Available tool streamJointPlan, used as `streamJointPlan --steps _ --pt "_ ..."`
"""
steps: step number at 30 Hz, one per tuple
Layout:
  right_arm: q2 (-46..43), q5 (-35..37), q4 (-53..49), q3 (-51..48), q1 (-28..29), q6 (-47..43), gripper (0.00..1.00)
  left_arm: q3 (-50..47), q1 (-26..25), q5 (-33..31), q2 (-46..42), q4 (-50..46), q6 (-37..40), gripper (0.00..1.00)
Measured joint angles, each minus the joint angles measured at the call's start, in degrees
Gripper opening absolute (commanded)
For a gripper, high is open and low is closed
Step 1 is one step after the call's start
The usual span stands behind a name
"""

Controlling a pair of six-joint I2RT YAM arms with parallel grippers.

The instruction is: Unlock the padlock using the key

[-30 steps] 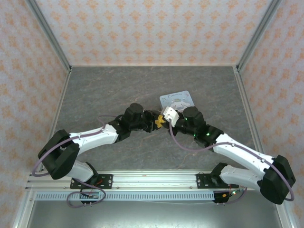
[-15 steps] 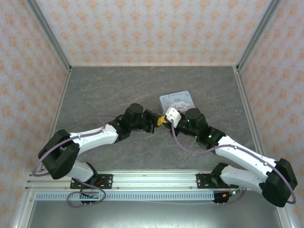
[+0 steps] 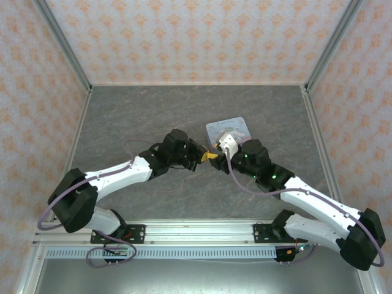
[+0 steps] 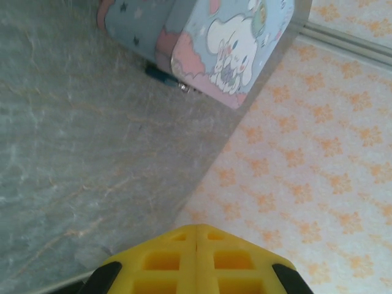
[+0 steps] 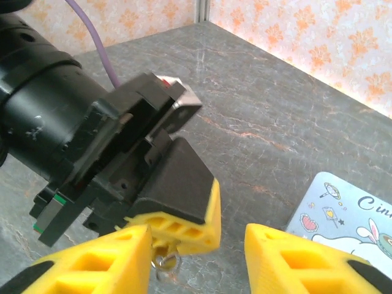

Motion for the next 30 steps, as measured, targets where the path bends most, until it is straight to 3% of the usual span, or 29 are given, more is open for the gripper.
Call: streamJointPlan --steps 7,10,16,22,30 --pt "-0.1 -8.9 -0.3 1.9 -8.9 21.0 0.6 3.0 0.0 -12.9 -8.0 -8.1 18.1 0.0" --pt "0.7 -14.8 6.4 0.3 -11.8 33.1 0.66 1.6 0.0 -17.1 -11.2 -5.9 23.7 0.0" --pt "4.0 -21.7 23.3 -4.3 -11.3 52.6 0.73 -2.1 0.0 -21.6 -13.5 0.0 30.0 0.0" --pt "8.5 -23.3 31.7 -4.3 -6.8 59.9 0.71 -2.3 0.0 -22.3 -13.5 3.8 32.0 0.0" --pt "15.0 -23.7 38.8 -4.2 -6.2 64.8 0.61 -2.3 0.0 -22.6 -13.5 4.9 32.2 0.0"
